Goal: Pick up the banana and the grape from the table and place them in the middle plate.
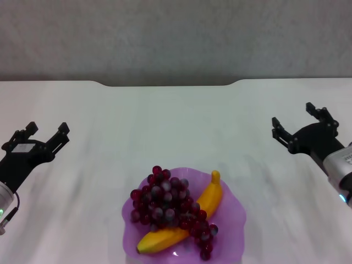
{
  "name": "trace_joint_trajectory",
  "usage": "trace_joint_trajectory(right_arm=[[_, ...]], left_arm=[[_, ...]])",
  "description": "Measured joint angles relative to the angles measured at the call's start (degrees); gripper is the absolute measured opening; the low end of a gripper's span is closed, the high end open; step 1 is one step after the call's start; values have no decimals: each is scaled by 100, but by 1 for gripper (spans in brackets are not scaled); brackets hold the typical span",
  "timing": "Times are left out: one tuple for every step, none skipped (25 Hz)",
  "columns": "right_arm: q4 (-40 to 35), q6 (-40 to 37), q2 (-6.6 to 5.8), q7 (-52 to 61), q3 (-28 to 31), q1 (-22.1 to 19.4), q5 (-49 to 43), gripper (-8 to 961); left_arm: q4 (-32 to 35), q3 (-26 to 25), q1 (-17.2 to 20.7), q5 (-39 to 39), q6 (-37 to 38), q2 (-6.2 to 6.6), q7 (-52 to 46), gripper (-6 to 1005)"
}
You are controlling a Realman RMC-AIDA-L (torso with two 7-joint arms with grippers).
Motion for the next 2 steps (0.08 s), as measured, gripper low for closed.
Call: trace_joint_trajectory(right_arm=[[-52, -12, -4, 82, 1, 0, 0, 880], [-118, -49, -4, 157, 2, -2, 0, 880]], left_arm=[[-15, -20, -17, 0, 42, 1, 0, 863], [-30, -29, -42, 0, 75, -1, 4, 863]])
